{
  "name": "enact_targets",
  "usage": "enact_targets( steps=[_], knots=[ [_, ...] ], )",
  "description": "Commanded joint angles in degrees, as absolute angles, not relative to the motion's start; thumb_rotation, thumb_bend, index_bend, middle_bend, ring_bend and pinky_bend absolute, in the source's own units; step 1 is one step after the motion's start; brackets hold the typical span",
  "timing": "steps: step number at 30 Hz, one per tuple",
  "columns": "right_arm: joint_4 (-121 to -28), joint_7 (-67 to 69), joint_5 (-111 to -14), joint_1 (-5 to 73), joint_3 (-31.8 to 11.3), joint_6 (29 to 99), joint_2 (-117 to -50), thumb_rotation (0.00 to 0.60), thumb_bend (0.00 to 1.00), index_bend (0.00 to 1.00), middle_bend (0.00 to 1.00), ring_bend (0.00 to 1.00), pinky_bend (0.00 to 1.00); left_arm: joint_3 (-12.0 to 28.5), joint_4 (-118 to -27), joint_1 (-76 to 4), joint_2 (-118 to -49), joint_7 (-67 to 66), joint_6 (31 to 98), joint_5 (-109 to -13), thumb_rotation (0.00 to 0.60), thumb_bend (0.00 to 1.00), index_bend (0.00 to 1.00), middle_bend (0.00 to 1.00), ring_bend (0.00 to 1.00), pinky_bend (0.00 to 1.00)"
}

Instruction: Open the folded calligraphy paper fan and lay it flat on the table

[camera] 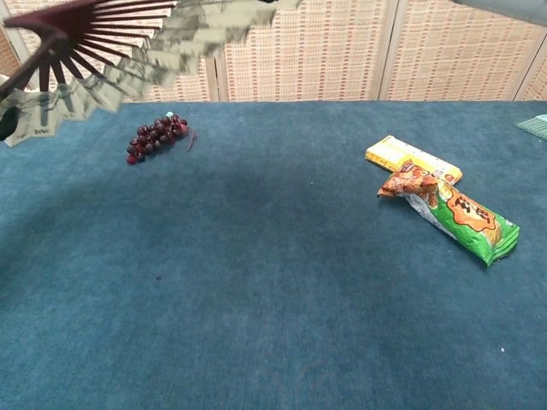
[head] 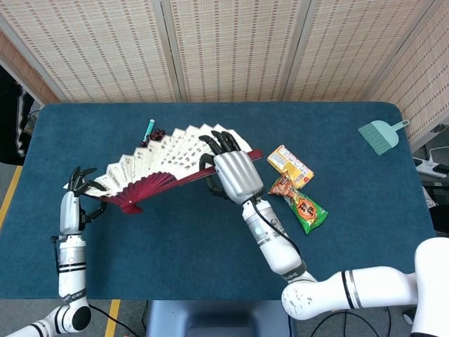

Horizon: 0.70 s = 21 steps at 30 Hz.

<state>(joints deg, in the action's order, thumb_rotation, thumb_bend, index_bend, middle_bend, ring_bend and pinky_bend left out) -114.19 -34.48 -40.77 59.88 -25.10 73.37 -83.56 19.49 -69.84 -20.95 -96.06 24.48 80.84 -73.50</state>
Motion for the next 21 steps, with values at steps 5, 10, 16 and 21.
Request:
enact_targets(
  steps=[5,10,16,21],
  knots=[
    [-114.08,-31.76,-53.40,54.18,-16.68,75.97,-82.36,0.600,0.56,0.75,0.11,0.00,0.00,20.10,-60.68,-22.36,-99.52,25.83,81.80,-73.96,0.600,0.74,0.79,0.19,0.00,0.08],
    [-111.87,-30.99,-57.22,51.83,-13.29,76.15,-82.96,0.600,0.56,0.75,0.11,0.00,0.00,19.98,-56.36,-22.97,-100.69,26.22,81.63,-74.06,0.600,0.74,0.79,0.20,0.00,0.08],
    [-106.93,-29.99,-63.23,48.38,-8.99,78.51,-86.34,0.600,0.56,0.74,0.11,0.00,0.00,18.88,-49.97,-23.23,-102.30,27.83,81.54,-74.87,0.600,0.71,0.69,0.19,0.00,0.08],
    [-102.33,-28.49,-68.14,45.63,-5.60,79.49,-89.16,0.600,0.56,0.72,0.11,0.00,0.00,16.57,-45.21,-22.59,-105.60,28.28,82.55,-76.15,0.600,0.66,0.52,0.17,0.00,0.07]
  ],
)
